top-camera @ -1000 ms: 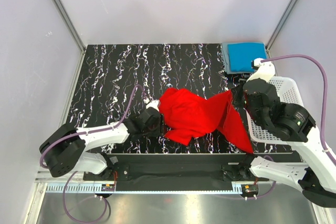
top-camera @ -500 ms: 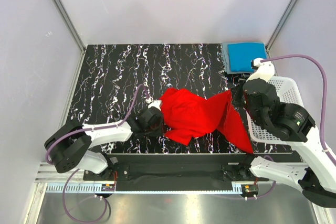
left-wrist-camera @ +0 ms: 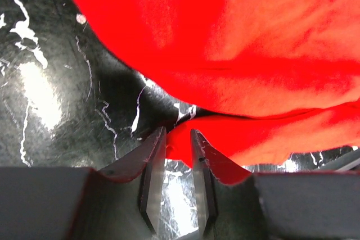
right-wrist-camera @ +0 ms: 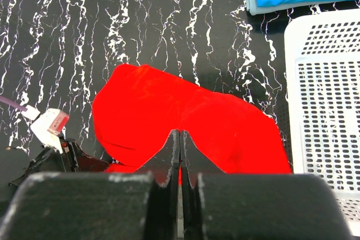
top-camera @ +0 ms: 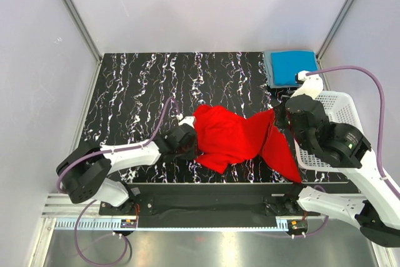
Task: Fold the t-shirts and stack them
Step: Flatten the tshirt out
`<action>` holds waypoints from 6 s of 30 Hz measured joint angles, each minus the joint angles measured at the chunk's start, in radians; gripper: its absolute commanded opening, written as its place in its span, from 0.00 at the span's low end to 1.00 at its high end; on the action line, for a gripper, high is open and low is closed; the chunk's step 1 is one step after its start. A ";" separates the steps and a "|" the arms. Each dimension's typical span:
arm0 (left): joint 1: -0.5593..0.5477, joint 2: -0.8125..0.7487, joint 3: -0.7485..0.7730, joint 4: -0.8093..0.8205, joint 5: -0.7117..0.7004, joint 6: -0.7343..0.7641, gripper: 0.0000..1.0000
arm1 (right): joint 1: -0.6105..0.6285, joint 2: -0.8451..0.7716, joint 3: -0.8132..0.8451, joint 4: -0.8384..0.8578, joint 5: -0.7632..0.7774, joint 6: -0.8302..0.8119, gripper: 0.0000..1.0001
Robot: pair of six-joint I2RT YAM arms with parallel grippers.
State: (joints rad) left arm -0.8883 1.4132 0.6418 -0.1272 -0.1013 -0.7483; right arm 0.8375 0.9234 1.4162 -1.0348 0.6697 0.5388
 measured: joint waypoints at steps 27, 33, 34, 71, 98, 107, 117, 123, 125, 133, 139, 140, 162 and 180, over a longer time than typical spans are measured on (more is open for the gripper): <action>0.008 -0.103 0.277 -0.252 -0.132 0.079 0.00 | 0.000 0.039 -0.003 0.002 0.011 -0.002 0.00; 0.080 -0.215 0.361 -0.427 -0.196 0.120 0.00 | 0.000 0.042 -0.003 0.038 0.079 -0.043 0.00; 0.104 -0.234 0.387 -0.453 -0.208 0.129 0.00 | -0.001 0.045 0.000 0.047 0.098 -0.056 0.00; 0.443 -0.178 1.302 -0.758 -0.321 0.340 0.00 | -0.140 0.554 0.708 0.140 -0.025 -0.375 0.00; 0.861 -0.434 1.217 -0.469 0.293 0.077 0.00 | -0.519 0.305 0.787 0.121 -0.771 -0.255 0.00; 0.861 -0.682 1.477 -0.527 0.299 0.123 0.00 | -0.519 -0.077 0.774 0.090 -1.007 -0.232 0.00; 0.861 -0.642 1.520 -0.437 0.296 0.190 0.00 | -0.518 -0.058 0.613 0.243 -0.971 -0.249 0.00; 0.861 -0.358 1.405 -0.297 0.264 0.287 0.00 | -0.517 0.307 0.546 0.342 -0.811 -0.330 0.00; 0.861 -0.243 1.339 -0.251 0.246 0.311 0.00 | -0.518 0.457 0.504 0.398 -0.779 -0.349 0.00; 0.861 0.225 1.053 -0.164 0.175 0.397 0.00 | -0.525 0.805 0.268 0.576 -0.760 -0.367 0.00; 0.861 0.527 1.046 -0.129 0.159 0.439 0.00 | -0.572 1.068 0.338 0.772 -0.784 -0.367 0.00; 0.861 0.585 1.072 -0.130 0.154 0.449 0.00 | -0.585 1.125 0.367 0.801 -0.789 -0.367 0.00; 0.861 0.830 1.336 -0.243 0.045 0.330 0.00 | -0.727 1.667 0.884 1.083 -0.882 -0.395 0.00; 0.926 0.641 1.239 -0.406 0.178 0.137 0.00 | -0.750 1.632 0.710 1.137 -0.897 -0.560 0.00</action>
State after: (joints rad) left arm 0.0380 2.0544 1.8809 -0.5327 0.0765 -0.6117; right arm 0.0879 2.5553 2.1258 0.1024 -0.2272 -0.0212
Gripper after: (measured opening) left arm 0.012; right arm 0.009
